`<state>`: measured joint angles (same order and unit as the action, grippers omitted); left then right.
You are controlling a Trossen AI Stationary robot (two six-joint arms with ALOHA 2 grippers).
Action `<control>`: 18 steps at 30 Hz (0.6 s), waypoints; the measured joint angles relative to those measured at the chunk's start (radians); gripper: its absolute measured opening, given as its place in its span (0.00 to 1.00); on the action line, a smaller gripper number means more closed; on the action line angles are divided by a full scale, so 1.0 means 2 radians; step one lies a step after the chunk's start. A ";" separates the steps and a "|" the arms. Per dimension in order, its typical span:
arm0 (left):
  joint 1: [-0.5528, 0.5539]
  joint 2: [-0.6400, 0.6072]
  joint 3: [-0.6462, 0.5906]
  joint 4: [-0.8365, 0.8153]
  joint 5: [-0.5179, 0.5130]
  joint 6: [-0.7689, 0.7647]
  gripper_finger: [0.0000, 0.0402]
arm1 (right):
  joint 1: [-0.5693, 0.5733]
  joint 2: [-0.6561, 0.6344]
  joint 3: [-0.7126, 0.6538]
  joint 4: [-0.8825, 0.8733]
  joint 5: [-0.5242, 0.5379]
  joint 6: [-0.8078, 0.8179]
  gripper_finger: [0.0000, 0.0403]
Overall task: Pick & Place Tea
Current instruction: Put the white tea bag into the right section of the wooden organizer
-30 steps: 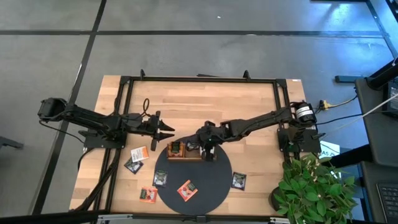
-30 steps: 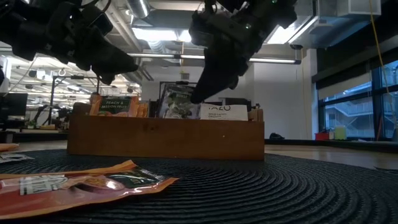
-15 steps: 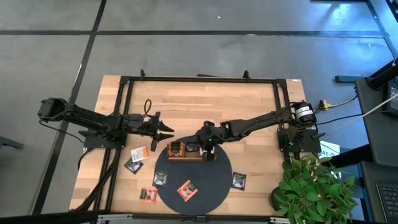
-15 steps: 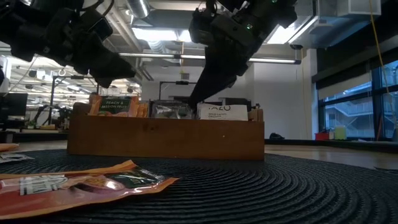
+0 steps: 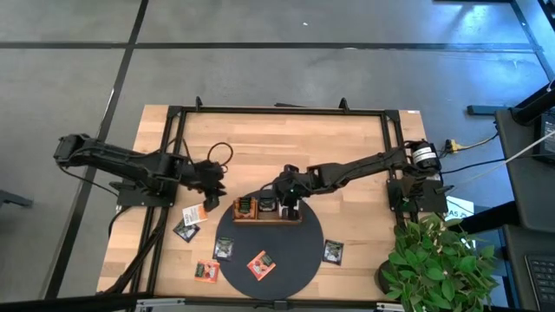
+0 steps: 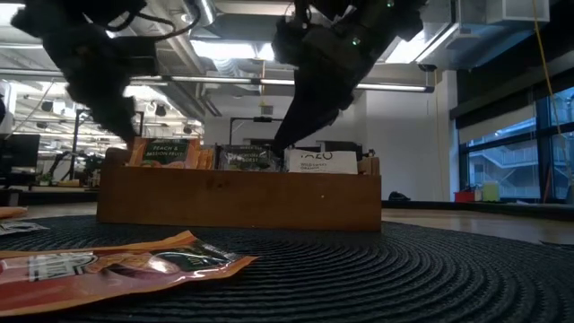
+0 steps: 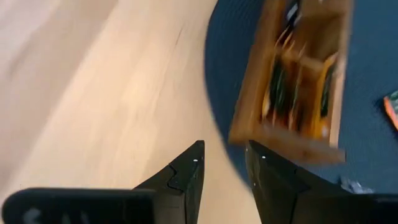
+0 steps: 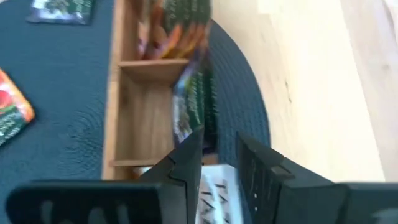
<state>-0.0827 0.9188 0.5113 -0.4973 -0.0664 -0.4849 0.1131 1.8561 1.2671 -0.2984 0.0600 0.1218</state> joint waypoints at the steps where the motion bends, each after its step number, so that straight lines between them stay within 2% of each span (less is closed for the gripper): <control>1: -0.008 0.000 0.005 -0.022 -0.001 -0.032 0.28 | -0.002 0.000 0.000 -0.004 0.000 0.001 0.25; 12: -0.112 0.018 0.007 -0.161 -0.018 -0.370 0.28 | -0.018 0.000 0.000 -0.042 0.001 0.013 0.25; 18: -0.151 0.050 0.007 -0.164 -0.005 -0.451 0.28 | -0.020 0.000 0.001 -0.045 0.001 -0.001 0.25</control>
<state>-0.3853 1.0194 0.5255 -0.8246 -0.0772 -1.3859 0.0738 1.8557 1.2682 -0.3882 0.0612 0.1195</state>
